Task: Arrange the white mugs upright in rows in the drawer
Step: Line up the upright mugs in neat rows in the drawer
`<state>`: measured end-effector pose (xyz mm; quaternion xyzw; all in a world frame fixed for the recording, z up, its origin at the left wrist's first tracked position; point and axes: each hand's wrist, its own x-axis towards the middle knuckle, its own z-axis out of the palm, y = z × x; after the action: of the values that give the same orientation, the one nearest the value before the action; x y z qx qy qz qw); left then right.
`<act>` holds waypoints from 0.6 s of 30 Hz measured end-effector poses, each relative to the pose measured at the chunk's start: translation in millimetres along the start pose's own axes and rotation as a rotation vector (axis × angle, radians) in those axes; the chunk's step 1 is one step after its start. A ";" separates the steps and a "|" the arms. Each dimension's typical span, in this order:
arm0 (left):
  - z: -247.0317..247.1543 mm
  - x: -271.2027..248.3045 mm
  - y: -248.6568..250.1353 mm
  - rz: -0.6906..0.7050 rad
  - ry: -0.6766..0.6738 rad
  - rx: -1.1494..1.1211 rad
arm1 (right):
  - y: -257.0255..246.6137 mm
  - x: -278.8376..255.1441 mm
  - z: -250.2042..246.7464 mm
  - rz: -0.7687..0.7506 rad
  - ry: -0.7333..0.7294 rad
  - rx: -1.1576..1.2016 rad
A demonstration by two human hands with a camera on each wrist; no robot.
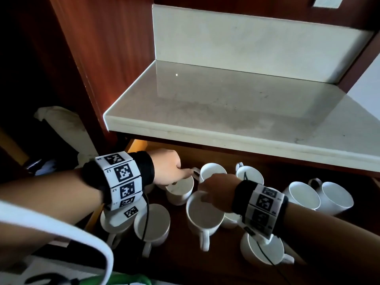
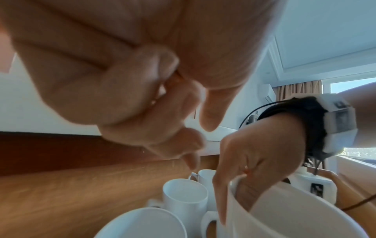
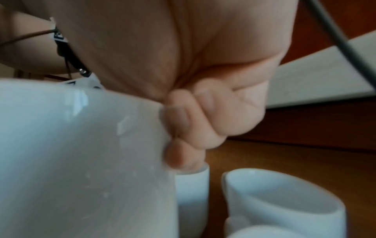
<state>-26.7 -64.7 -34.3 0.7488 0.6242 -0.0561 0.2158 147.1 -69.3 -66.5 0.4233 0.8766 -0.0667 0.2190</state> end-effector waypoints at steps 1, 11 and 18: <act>0.6 -0.7 -5.5 0.004 -0.007 0.031 | -7.2 4.7 3.1 -0.010 -0.016 -0.014; 7.2 -8.9 -43.8 0.055 -0.044 0.012 | -35.6 42.1 39.4 0.004 -0.180 -0.006; 12.7 -6.6 -52.0 0.117 -0.082 0.069 | -43.6 43.9 44.7 0.039 -0.186 0.010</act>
<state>-75.6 -69.1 -56.5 0.7881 0.5676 -0.0953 0.2181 104.2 -79.1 -128.8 0.4336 0.8436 -0.1058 0.2984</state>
